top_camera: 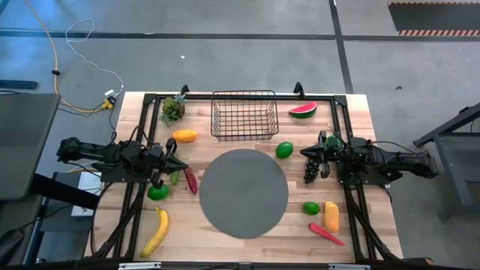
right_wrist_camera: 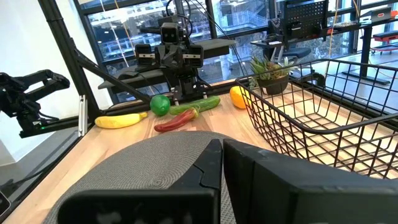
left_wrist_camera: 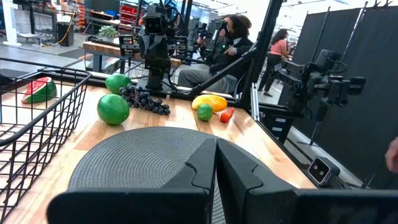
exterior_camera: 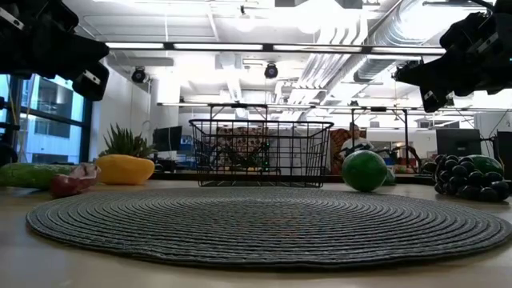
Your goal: Build produce basket
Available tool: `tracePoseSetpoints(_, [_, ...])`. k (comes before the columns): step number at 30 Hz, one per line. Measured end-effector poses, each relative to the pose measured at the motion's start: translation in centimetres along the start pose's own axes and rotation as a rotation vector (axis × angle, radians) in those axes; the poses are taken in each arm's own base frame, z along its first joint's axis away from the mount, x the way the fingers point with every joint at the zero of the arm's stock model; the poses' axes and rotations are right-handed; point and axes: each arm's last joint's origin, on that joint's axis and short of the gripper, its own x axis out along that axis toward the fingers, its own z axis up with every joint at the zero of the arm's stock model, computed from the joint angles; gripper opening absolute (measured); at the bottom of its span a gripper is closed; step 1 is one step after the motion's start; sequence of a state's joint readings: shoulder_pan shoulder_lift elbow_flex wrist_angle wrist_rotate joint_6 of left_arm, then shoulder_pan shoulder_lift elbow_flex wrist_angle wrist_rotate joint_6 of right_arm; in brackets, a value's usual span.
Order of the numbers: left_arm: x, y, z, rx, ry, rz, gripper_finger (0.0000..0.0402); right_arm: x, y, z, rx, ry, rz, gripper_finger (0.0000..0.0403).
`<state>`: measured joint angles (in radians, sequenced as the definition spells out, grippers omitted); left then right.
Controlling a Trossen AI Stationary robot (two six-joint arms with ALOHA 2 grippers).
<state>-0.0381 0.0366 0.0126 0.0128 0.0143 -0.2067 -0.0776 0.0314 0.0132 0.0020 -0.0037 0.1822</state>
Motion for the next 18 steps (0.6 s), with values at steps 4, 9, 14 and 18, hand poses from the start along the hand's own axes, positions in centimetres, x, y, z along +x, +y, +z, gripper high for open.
tracePoseSetpoints(4, [0.0, 0.0, 0.0, 0.000, 0.000, 0.000, 0.0003, 0.0, 0.0, 0.0, 0.000, 0.000, 0.000, 0.0000])
tracePoseSetpoints(9, [-0.1, 0.5, 0.5, -0.037, -0.082, 0.178, 0.0003, 0.0, 0.0, 0.0, 0.000, 0.000, 0.000, 0.0000])
tracePoseSetpoints(14, [-0.4, 0.5, 2.4, -0.163, -0.317, 0.257, 0.0003, 0.0, 0.0, 0.0, 0.000, 0.000, 0.000, 0.0000])
tracePoseSetpoints(18, [-1.0, 0.3, 4.0, -0.207, -0.507, 0.283, 0.0003, 0.0, 0.0, 0.0, 0.000, 0.000, 0.000, 0.0000])
